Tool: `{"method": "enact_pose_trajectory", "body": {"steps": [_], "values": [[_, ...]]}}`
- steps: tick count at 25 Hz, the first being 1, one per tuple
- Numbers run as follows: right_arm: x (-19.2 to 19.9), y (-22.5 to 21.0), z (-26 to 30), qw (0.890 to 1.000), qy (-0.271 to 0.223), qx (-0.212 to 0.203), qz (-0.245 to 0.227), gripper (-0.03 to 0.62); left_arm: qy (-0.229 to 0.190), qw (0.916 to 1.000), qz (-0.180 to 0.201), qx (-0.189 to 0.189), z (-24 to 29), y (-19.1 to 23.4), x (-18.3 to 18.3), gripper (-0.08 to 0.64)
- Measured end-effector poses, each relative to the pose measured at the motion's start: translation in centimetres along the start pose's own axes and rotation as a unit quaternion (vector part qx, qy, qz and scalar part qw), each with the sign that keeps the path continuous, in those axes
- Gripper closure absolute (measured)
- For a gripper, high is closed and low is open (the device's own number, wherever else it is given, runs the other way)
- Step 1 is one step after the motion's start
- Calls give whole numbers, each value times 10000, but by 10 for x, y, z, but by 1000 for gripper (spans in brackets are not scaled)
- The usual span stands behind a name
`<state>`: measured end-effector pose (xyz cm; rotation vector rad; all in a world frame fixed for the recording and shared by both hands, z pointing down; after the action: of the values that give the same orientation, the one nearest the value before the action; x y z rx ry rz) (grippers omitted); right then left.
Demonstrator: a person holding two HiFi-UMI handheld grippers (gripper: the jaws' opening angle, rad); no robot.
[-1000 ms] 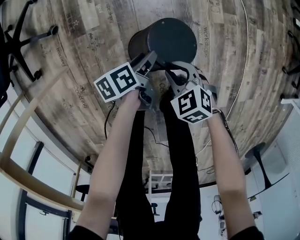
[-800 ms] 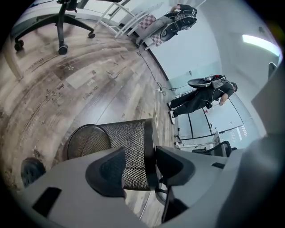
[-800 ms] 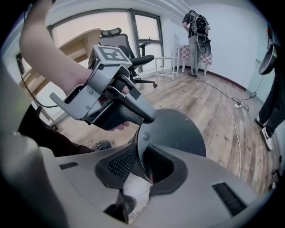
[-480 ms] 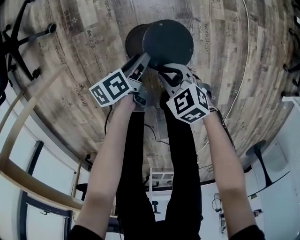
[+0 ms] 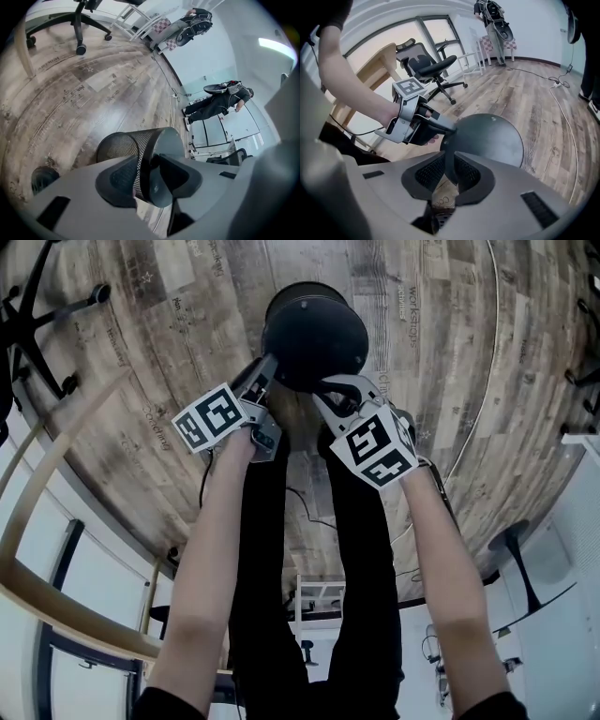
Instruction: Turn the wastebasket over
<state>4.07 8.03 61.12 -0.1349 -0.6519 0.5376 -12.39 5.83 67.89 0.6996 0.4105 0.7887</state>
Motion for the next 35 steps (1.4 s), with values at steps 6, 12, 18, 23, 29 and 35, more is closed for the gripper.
{"method": "enact_pose_trajectory", "body": {"steps": [6, 12, 18, 23, 29, 35], "values": [[2, -9, -7, 9998, 62, 142, 142, 522, 54, 9998, 171, -109, 0, -6, -2, 433], [-14, -5, -40, 9996, 135, 226, 121, 525, 146, 9996, 253, 44, -27, -36, 3, 477], [-49, 0, -94, 9988, 122, 461, 137, 534, 244, 9978, 569, 256, -70, -93, 6, 506], [-83, 15, -143, 9975, 85, 702, 68, 543, 262, 9961, 735, 409, -118, -139, 16, 523], [-118, 36, -203, 9951, -148, 954, 215, 552, 246, 9919, 1009, 730, -182, -202, 30, 540], [-160, 59, -269, 9887, -637, 1285, 442, 558, -87, 9844, 1278, 1204, -253, -272, 35, 542]]}}
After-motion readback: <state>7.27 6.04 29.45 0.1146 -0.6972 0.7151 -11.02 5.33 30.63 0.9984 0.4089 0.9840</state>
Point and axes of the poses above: the fingertips, and each gripper's own axes: z forward along the fingers, y to its left, x out of its underside, the point moved 7 cm from there along -z, backward along the fingers, and after that the axes turned 12 degrees about -z, right-handed, at the moved point
